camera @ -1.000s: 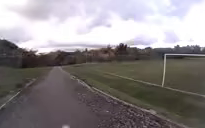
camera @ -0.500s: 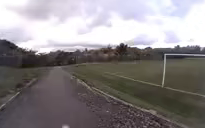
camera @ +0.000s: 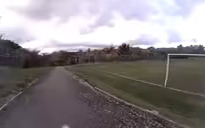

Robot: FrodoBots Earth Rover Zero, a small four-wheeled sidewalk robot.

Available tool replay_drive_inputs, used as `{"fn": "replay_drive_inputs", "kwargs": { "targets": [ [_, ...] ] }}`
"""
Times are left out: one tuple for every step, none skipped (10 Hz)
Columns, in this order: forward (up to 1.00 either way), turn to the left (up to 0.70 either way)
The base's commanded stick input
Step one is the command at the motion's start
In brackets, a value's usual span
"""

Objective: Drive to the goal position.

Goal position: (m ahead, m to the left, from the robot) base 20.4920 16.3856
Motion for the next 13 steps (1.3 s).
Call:
{"fn": "replay_drive_inputs", "kwargs": {
  "targets": [
    [0.00,0.70],
    [0.00,0.70],
    [0.00,0.70],
    [0.00,0.70],
    [0.00,0.70],
    [0.00,0.70],
    [0.00,0.56],
    [0.00,0.24],
    [0.00,0.00],
    [0.00,0.00],
    [0.00,0.00],
    [0.00,0.00],
    [0.00,0.00]
  ]
}}
